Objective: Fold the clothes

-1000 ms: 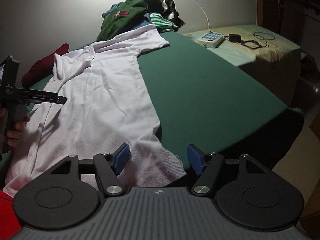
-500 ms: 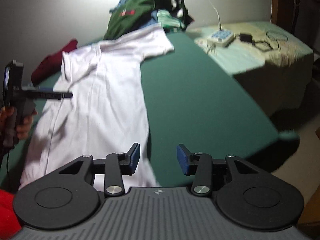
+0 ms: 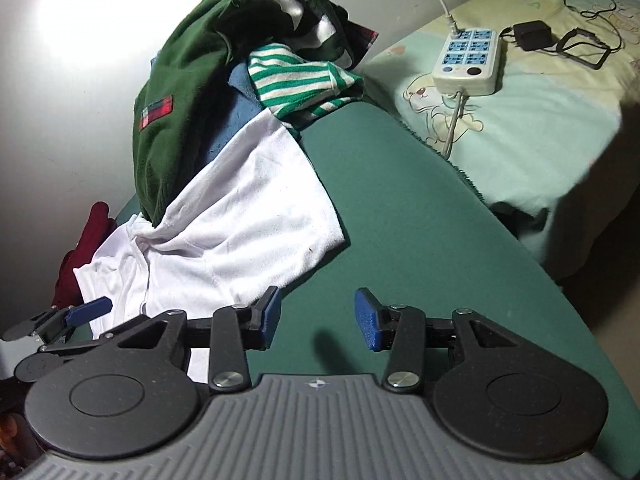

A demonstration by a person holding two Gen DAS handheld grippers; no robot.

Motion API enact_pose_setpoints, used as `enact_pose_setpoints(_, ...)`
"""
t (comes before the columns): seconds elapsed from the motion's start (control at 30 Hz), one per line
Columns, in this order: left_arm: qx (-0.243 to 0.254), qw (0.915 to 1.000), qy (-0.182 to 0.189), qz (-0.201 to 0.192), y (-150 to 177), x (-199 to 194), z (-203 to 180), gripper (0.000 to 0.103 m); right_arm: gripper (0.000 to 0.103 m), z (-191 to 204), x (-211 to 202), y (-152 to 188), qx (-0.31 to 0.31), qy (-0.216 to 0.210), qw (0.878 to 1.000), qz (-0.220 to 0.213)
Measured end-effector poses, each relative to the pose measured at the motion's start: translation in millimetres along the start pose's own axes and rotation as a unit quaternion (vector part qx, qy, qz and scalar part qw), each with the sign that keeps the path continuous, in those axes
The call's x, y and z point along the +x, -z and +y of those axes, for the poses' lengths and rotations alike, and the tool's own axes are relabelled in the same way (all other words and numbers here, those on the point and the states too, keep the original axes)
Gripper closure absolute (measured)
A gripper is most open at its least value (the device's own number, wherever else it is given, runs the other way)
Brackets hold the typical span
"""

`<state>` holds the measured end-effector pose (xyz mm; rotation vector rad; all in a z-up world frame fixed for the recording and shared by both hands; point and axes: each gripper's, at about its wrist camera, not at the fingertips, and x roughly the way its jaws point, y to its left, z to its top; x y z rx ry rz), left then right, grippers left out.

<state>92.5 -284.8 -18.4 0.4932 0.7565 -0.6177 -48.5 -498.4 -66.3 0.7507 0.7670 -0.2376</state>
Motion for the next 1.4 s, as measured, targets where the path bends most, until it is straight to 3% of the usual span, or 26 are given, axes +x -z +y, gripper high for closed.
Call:
enact_pose_setpoints(0.03, 0.001, 1.0, 0.004, 0.0, -9, 3, 0, 0.035, 0.059, 0, 5, -3, 0.0, -0.001, 1.0, 0.002)
enact_pose_setpoints(0.2, 0.031, 0.9995, 0.0, -0.001, -49, 22, -7, 0.032, 0.057, 0, 21, -21, -0.001, -0.017, 1.0, -0.018)
enact_pose_setpoints(0.27, 0.052, 0.9986, -0.007, 0.0, -64, 30, -13, 0.032, 0.064, -1, 27, -25, -0.007, -0.017, 0.999, -0.031)
enact_pose_setpoints(0.33, 0.077, 0.9969, -0.012, -0.001, -78, 38, -22, 0.035, 0.087, -2, 30, -27, -0.018, -0.007, 0.999, -0.041)
enact_pose_setpoints(0.4, 0.103, 0.9946, -0.01, -0.004, -93, 44, -32, 0.035, 0.1, -7, 31, -25, -0.024, -0.003, 0.999, -0.049)
enact_pose_setpoints(0.53, 0.148, 0.9888, 0.015, -0.002, -118, 58, -51, 0.029, 0.102, -17, 28, -18, -0.034, -0.028, 0.998, -0.055)
enact_pose_setpoints(0.73, 0.231, 0.9717, 0.043, 0.022, -140, 88, -73, 0.023, 0.103, -18, 28, -18, -0.065, -0.034, 0.996, -0.055)
enact_pose_setpoints(1.03, 0.259, 0.9597, 0.087, 0.065, -158, 129, -85, 0.024, 0.103, -20, 29, -21, -0.075, -0.047, 0.995, -0.051)
enact_pose_setpoints(1.1, 0.249, 0.9611, 0.098, 0.069, -161, 132, -83, 0.033, 0.103, -20, 29, -21, -0.082, -0.047, 0.994, -0.052)
enact_pose_setpoints(1.13, 0.234, 0.9632, 0.112, 0.073, -163, 133, -80, 0.052, 0.103, -19, 29, -21, -0.084, -0.048, 0.994, -0.052)
enact_pose_setpoints(1.17, 0.218, 0.9648, 0.125, 0.077, -165, 133, -78, 0.063, 0.103, -20, 29, -22, -0.082, -0.048, 0.994, -0.052)
enact_pose_setpoints(1.2, 0.203, 0.966, 0.138, 0.081, -168, 134, -75, 0.085, 0.103, -20, 29, -22, -0.082, -0.049, 0.994, -0.052)
enact_pose_setpoints(1.23, 0.188, 0.9671, 0.149, 0.084, -169, 135, -72, 0.094, 0.103, -19, 29, -22, -0.081, -0.052, 0.994, -0.051)
enact_pose_setpoints(1.4, 0.188, 0.9702, 0.138, 0.066, -159, 127, -76, 0.099, 0.098, -15, 31, -24, -0.079, -0.065, 0.994, -0.049)
